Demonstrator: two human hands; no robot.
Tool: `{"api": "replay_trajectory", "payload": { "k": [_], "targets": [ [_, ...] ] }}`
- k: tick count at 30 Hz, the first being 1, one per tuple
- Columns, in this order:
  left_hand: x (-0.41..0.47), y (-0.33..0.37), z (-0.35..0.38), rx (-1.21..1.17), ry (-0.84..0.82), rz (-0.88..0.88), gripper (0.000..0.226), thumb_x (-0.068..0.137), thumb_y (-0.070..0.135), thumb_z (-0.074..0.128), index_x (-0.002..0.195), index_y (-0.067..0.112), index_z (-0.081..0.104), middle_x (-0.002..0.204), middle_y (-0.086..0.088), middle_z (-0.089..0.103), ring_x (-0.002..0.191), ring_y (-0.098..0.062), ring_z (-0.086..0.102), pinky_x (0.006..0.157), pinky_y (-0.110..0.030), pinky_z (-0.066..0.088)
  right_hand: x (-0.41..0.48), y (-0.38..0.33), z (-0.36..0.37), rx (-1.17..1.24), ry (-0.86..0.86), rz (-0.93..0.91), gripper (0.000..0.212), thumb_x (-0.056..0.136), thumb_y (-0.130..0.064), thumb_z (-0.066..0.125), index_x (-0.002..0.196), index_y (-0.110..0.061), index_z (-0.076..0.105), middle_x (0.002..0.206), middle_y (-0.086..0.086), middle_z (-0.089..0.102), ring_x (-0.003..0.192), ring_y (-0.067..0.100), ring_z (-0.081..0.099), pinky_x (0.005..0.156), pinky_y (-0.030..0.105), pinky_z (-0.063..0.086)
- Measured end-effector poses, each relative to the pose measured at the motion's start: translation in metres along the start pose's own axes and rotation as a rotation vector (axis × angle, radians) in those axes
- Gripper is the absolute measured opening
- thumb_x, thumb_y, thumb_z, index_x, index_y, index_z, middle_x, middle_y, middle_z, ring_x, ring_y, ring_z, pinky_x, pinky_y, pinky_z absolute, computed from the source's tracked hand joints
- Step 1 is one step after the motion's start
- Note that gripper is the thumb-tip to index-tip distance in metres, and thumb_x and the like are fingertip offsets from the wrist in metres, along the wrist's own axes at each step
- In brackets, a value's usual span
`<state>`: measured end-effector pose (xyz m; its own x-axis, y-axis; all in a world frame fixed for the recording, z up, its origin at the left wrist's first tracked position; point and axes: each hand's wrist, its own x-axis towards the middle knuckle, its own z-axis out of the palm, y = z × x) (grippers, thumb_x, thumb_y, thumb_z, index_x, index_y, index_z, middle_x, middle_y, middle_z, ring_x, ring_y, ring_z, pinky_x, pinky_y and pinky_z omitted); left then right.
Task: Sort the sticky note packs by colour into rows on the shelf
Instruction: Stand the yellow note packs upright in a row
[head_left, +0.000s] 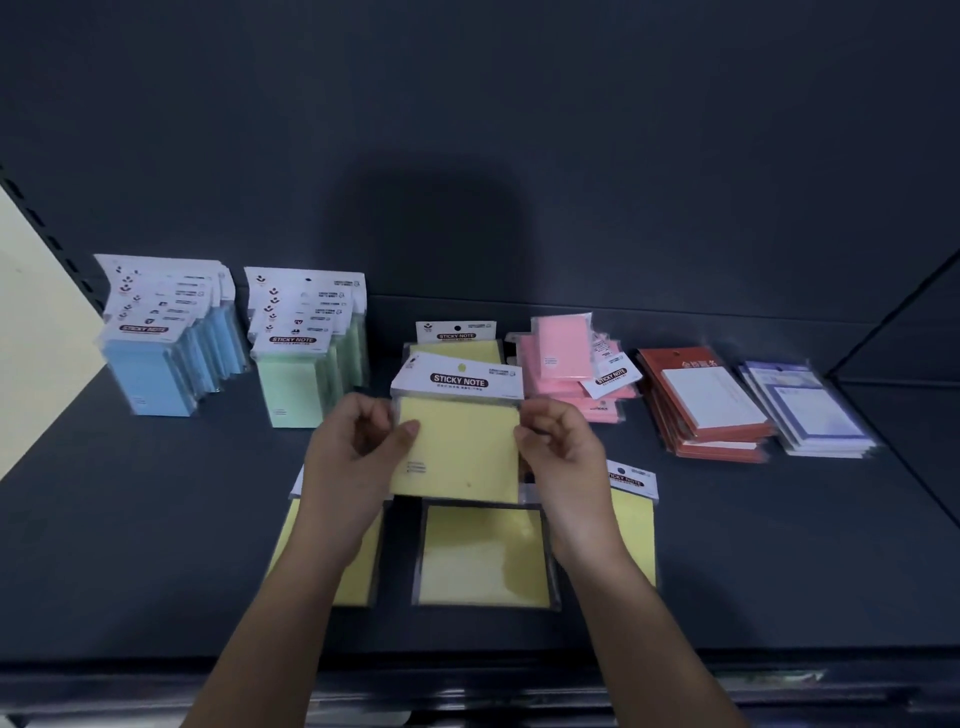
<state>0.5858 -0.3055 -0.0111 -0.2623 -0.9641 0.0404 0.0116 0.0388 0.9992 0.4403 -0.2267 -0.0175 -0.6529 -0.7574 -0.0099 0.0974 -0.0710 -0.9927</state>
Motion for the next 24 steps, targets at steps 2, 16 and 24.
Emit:
{"api": "replay_trajectory", "payload": {
  "k": [2,16,24],
  "targets": [
    [-0.007,0.005,0.0,0.045,-0.066,0.009,0.023,0.084,0.003,0.064,0.081,0.024,0.056,0.069,-0.004,0.056,0.063,-0.012,0.05,0.059,-0.023,0.041,-0.006,-0.003,-0.007,-0.03,-0.009,-0.058,0.027,0.09,0.006,0.051,0.093,-0.019,0.06,0.084,-0.003,0.059,0.073,0.001,0.055,0.067,0.012,0.046],
    [-0.043,-0.024,0.01,0.832,-0.254,0.175,0.049,0.082,0.02,0.067,0.129,0.013,0.053,0.118,-0.001,0.051,0.114,-0.022,0.044,0.091,-0.019,0.03,-0.044,0.013,-0.039,-1.053,-0.096,-0.252,0.032,0.094,-0.015,0.047,0.125,-0.012,0.054,0.111,0.003,0.055,0.106,0.018,0.047,0.092,0.024,0.036],
    [-0.046,-0.031,0.015,1.104,-0.321,0.333,0.051,0.071,0.038,0.04,0.103,0.007,0.066,0.113,-0.01,0.063,0.108,-0.035,0.057,0.093,-0.043,0.044,-0.052,0.02,-0.034,-1.211,-0.122,-0.344,0.029,0.078,-0.02,0.051,0.099,-0.008,0.067,0.105,0.01,0.062,0.095,0.029,0.06,0.084,0.038,0.05]
  ]
}}
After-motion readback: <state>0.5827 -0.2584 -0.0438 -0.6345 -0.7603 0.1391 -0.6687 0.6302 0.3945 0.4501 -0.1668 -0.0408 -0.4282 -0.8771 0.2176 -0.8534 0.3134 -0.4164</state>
